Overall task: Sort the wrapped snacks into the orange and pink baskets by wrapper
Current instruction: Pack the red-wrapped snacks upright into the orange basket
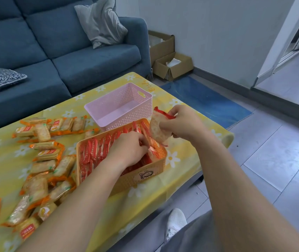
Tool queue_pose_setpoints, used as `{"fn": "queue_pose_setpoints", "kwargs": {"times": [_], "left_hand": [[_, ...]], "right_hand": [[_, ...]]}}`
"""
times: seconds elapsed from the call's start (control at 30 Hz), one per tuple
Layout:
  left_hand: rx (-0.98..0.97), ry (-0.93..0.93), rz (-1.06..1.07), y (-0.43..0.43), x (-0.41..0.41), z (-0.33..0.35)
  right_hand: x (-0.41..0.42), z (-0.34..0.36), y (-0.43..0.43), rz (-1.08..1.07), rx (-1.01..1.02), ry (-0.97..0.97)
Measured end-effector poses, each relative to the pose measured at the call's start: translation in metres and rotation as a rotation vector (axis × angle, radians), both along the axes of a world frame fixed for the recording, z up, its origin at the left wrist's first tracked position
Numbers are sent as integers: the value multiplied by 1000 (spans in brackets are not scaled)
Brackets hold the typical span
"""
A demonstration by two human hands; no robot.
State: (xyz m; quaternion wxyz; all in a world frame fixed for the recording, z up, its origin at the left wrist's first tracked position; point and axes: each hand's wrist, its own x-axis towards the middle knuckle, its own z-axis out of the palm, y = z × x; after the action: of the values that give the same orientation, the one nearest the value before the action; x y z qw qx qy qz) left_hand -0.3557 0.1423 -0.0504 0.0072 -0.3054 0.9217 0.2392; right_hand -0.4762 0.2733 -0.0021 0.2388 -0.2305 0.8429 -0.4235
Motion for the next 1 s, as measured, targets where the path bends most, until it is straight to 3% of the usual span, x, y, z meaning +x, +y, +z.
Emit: {"fn": "queue_pose_setpoints", "kwargs": {"times": [0.2,0.37,0.43,0.6,0.8,0.9,1.0], "left_hand": [[57,56,45,-3,-1,-4],[85,70,98,-3,-4,-5],[115,86,109,-3,-5,-4],[167,141,133,-5,-6,-2],[188,194,108,-1,-14,-5],[119,213,69,4,-13,-8],[63,256,81,12,-10,-12]], "right_hand": [[13,-4,-4,114,200,98],[34,-14,-15,185,487,544],[40,-16,-19,194,518,635],[32,-20,-23,190,485,535],[18,-45,-23,170,581,253],[19,-55,-27,137,612,77],[21,-58,-28,139,606,75]]}}
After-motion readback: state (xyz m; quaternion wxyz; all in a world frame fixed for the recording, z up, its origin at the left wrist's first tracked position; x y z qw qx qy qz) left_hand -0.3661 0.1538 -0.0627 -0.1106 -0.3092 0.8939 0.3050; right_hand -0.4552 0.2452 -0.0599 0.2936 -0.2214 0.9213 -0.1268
